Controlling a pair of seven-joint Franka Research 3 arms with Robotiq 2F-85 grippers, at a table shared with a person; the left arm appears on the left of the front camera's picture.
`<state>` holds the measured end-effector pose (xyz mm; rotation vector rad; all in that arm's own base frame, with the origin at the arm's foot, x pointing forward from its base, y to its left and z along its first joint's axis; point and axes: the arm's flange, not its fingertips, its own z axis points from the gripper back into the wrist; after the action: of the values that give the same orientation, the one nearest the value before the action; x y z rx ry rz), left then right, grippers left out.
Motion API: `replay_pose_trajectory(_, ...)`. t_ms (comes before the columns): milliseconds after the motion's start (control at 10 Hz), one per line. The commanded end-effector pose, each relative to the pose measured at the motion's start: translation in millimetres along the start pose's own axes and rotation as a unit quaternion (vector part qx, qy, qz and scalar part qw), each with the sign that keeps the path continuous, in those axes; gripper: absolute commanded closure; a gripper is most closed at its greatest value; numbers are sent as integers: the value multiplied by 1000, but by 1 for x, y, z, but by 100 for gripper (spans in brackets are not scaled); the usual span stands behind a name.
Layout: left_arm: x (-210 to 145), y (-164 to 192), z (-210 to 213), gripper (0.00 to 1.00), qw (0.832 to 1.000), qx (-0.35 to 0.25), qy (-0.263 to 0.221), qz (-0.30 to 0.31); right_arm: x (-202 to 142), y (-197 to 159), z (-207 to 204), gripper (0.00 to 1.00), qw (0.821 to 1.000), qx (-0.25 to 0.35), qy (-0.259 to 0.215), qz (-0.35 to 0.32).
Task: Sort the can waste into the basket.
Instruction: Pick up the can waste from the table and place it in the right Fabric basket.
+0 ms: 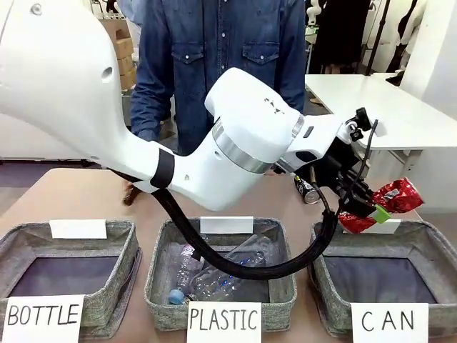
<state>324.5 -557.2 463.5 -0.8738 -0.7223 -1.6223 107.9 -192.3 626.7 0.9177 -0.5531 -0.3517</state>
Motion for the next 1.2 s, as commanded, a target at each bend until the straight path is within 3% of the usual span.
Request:
replay_pose_trajectory(0, 10, -2, 0, 59, 1000, 8, 2, 6, -4, 4, 8, 0, 1000, 7, -11, 4)
replay_pose_trajectory(100, 10, -3, -1, 59, 1000, 8, 4, 6, -4, 4, 8, 0, 1000, 7, -11, 4)
replay_pose_trajectory(200, 10, -4, -1, 1, 1000, 7, 3, 3, -4, 4, 8, 0, 1000, 7, -11, 4)
replay_pose_trajectory(1100, 11, -7, 3, 0, 1000, 9, -4, 4, -4, 4, 8, 0, 1000, 7, -11, 4)
